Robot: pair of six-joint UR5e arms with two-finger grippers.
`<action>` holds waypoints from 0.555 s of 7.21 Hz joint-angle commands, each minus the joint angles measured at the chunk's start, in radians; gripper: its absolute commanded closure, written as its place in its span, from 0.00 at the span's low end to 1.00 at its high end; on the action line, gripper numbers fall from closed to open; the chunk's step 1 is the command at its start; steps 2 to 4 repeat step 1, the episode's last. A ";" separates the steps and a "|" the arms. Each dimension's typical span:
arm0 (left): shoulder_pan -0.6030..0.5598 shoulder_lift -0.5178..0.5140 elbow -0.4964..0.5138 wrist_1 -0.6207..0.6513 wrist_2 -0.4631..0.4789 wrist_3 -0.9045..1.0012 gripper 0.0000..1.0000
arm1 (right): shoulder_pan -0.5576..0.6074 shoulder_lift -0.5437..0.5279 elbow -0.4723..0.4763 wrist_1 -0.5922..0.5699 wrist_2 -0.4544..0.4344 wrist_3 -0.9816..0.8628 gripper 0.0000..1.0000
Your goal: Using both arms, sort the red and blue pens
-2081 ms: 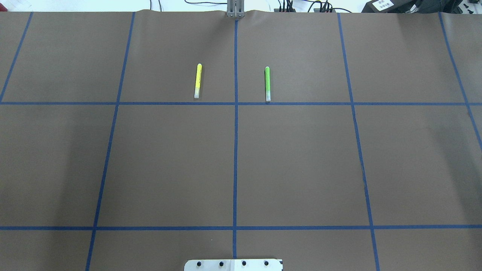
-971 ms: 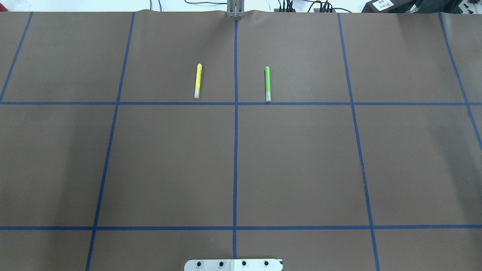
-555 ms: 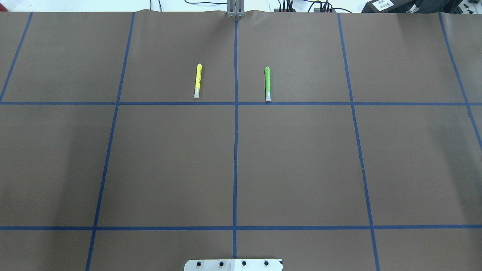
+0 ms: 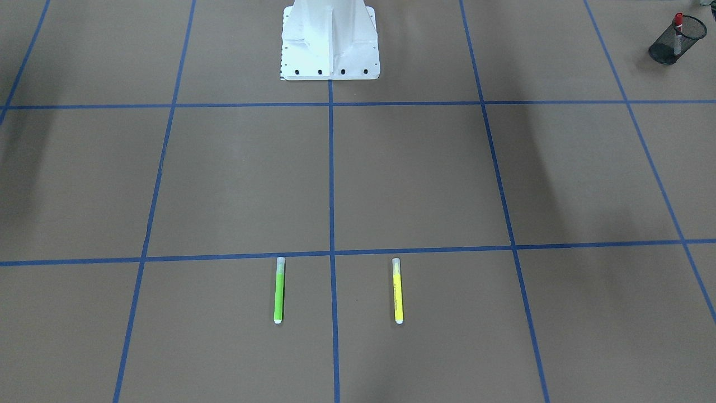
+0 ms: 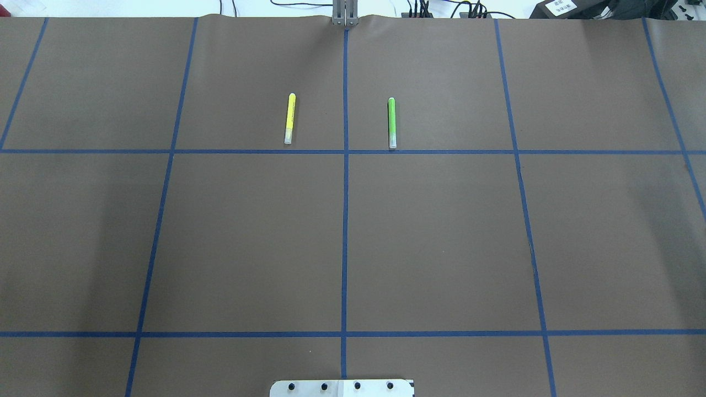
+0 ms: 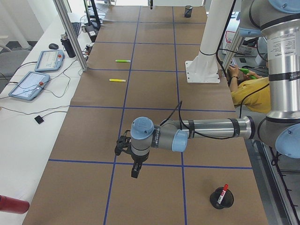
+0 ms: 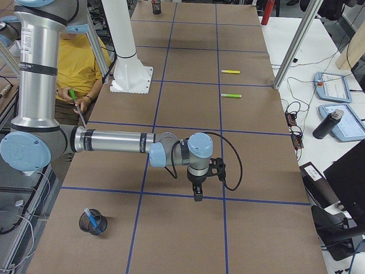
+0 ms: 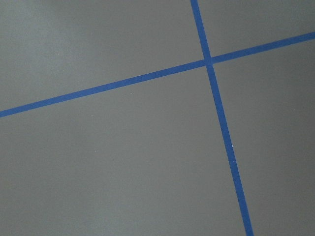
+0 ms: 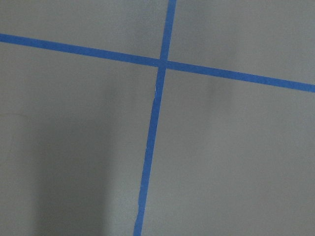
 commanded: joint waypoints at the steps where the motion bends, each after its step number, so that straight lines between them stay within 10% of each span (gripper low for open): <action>1: 0.000 -0.001 0.000 0.000 0.000 0.001 0.00 | 0.000 0.000 -0.001 0.000 0.000 0.000 0.00; 4: 0.000 -0.001 0.000 0.000 0.000 0.001 0.00 | 0.000 0.000 -0.001 0.000 0.000 0.000 0.00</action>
